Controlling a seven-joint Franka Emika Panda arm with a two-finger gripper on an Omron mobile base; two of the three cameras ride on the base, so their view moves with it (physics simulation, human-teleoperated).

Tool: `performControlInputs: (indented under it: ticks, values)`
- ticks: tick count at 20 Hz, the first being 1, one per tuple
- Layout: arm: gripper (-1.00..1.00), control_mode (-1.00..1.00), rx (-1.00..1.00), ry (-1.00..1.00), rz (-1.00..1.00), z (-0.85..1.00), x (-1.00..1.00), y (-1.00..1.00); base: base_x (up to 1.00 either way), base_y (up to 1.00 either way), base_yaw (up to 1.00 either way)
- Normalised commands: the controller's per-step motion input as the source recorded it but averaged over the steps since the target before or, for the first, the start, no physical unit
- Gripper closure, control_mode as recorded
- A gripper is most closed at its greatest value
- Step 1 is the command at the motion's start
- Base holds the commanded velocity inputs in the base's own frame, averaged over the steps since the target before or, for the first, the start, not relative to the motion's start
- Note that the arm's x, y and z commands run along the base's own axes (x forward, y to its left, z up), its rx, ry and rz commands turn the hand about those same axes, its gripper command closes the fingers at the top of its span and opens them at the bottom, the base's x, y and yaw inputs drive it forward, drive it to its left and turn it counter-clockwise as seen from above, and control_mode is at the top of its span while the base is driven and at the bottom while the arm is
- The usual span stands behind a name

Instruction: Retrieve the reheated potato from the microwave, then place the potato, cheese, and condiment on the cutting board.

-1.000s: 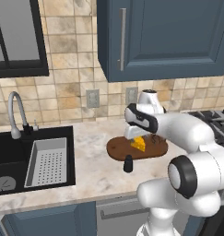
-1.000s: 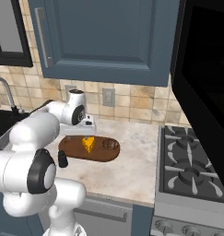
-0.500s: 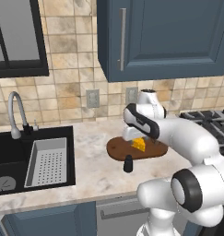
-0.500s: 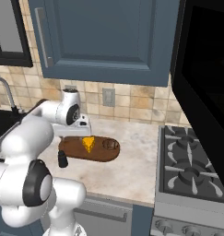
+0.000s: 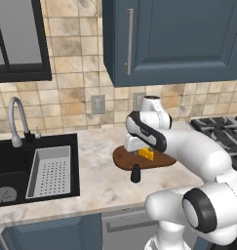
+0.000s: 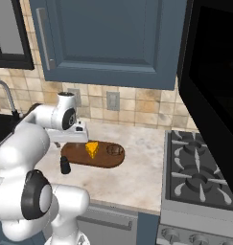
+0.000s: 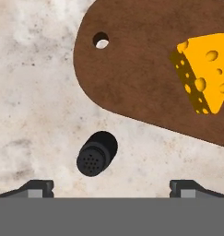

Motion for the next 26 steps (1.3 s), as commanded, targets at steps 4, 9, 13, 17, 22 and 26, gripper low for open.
performControlInputs:
  ticks: [4, 9, 13, 17, 22, 26]
  values:
    - [-1.00, -1.00, 0.00, 0.05, -0.02, 0.00, 0.00, 0.25, 0.00, 0.00, 0.00]
    - [-1.00, -1.00, 0.00, 0.06, -0.03, 0.00, 0.00, 0.20, 0.00, 0.00, 0.00]
    - [-1.00, -1.00, 0.00, 0.11, -0.03, -0.02, 0.00, 0.18, 0.00, 0.00, 0.00]
    - [-1.00, -1.00, 0.00, 0.10, -0.04, 0.00, 0.00, 0.13, 0.00, 0.00, 0.00]
    - [-1.00, -1.00, 0.00, 0.08, -0.04, -0.04, 0.00, 0.05, 0.00, 0.00, 0.00]
    - [-1.00, -1.00, 0.00, 0.03, -0.04, -0.04, -0.06, 0.00, 0.00, 0.00, 0.00]
